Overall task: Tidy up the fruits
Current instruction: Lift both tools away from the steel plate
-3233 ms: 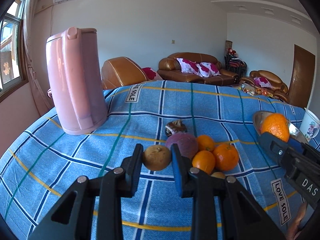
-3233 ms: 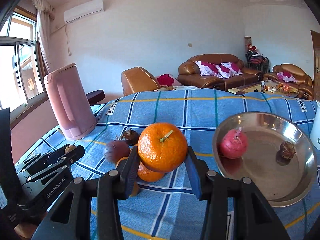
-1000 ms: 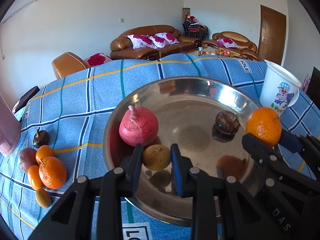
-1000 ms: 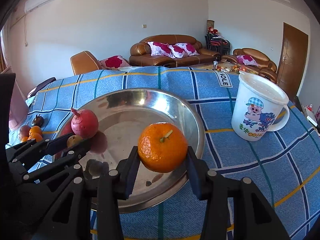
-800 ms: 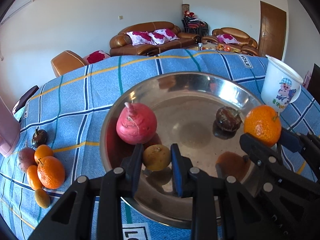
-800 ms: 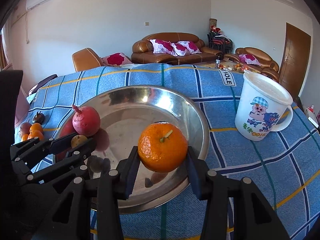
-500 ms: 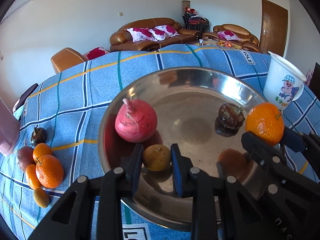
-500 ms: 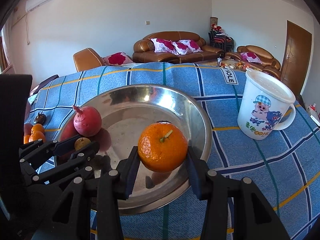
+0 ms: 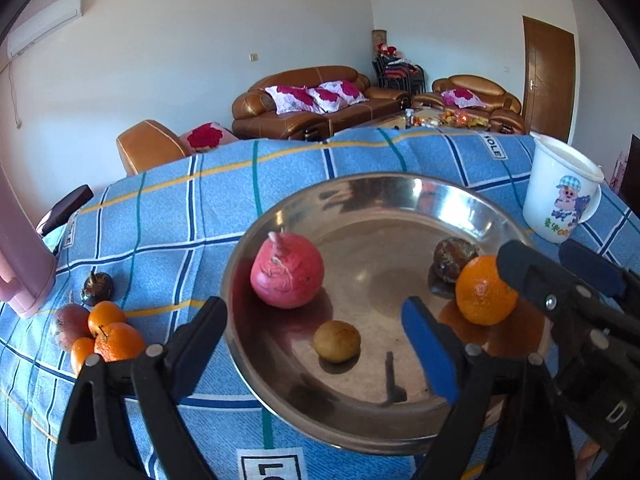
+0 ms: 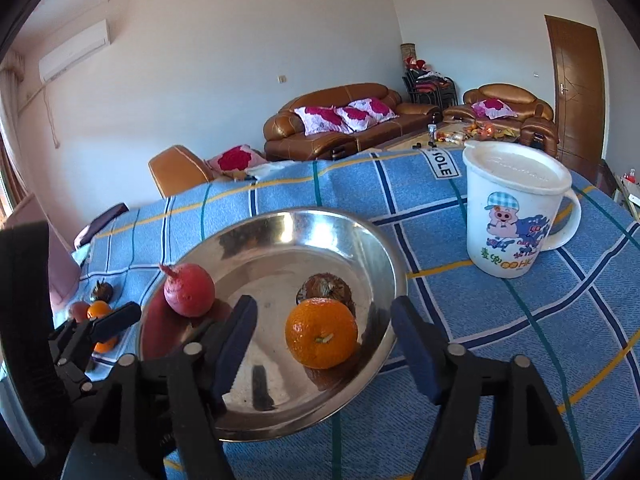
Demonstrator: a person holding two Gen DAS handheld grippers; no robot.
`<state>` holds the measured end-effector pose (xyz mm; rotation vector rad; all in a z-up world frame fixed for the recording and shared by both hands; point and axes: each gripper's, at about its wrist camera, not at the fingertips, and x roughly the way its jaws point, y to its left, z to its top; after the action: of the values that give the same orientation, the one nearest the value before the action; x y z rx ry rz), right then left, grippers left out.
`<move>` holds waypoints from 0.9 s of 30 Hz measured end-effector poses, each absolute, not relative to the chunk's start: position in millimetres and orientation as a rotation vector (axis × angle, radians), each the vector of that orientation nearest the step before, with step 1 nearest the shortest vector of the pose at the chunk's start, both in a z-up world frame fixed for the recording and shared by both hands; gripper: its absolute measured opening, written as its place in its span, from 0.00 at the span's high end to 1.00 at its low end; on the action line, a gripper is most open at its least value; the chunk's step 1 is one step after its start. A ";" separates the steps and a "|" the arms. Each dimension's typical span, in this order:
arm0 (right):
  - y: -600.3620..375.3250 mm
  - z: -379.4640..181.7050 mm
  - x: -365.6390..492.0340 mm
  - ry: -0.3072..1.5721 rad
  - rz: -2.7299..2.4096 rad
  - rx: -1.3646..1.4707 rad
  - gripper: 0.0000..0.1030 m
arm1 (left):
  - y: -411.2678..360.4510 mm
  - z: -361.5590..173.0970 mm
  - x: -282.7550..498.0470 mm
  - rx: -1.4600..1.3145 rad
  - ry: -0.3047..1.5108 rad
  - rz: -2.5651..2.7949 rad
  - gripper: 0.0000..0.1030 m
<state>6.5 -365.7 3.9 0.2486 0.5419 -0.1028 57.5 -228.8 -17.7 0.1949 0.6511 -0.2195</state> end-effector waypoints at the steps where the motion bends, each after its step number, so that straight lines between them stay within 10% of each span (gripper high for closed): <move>1: -366.1 7.6 3.4 0.515 -0.106 0.249 0.26 | -228.3 -14.8 54.1 0.196 0.626 -0.223 0.11; 27: -345.9 23.9 -20.2 0.280 -0.300 0.060 0.25 | -171.8 3.4 26.6 0.043 0.461 -0.197 0.00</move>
<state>-20.2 -345.9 23.9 0.0601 0.2800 -0.2998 26.6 -171.8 3.4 0.0428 0.4607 -0.1970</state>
